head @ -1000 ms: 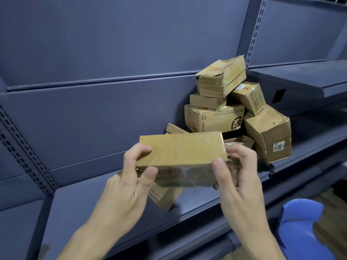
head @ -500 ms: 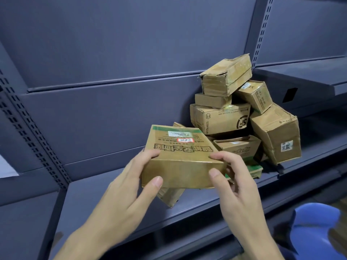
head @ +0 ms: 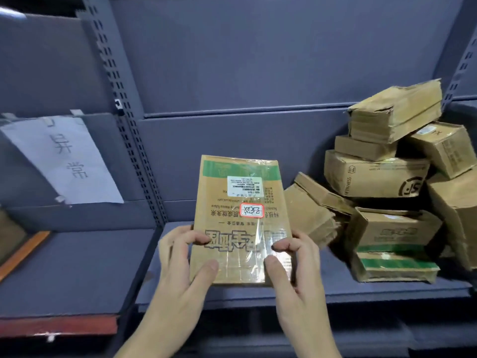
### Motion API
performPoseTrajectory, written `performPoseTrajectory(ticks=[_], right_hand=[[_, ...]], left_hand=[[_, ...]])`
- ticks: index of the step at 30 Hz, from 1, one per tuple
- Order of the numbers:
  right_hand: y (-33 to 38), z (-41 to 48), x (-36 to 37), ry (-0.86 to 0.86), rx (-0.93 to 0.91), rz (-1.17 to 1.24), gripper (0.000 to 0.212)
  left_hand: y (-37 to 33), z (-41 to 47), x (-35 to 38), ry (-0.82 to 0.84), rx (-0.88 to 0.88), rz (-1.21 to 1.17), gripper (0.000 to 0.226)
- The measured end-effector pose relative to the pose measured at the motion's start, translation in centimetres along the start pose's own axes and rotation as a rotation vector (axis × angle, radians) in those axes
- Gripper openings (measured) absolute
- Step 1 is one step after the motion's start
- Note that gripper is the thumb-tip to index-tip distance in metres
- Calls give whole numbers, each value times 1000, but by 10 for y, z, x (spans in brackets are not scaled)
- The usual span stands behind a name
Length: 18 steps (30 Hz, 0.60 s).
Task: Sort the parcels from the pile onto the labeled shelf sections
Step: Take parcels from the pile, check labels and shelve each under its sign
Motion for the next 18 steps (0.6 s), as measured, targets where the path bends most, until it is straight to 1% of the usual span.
performPoseTrajectory(ticks=[2, 6, 9, 14, 18], right_hand=[[0, -6, 26, 71, 26, 49, 16], [-1, -17, 93, 193, 45, 109, 25], [0, -36, 150, 278, 60, 123, 26], [9, -93, 262, 437, 76, 98, 28], [25, -133, 351, 550, 63, 104, 28]], left_hand=[[13, -10, -23, -51, -45, -20, 29], [43, -33, -75, -133, -100, -106, 25], [65, -60, -123, -245, -144, -126, 24], [112, -119, -226, -436, -223, -85, 20], [143, -158, -306, -541, -219, -21, 26]])
Point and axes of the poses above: each hand's wrist, its own z-axis towards the middle knuckle, its own x-axis out of the palm, y = z × x, the point moved 8 cm from there along z, towards the middle knuckle, and after that the axes turned 1 degree about y, right-handed, at the moved point
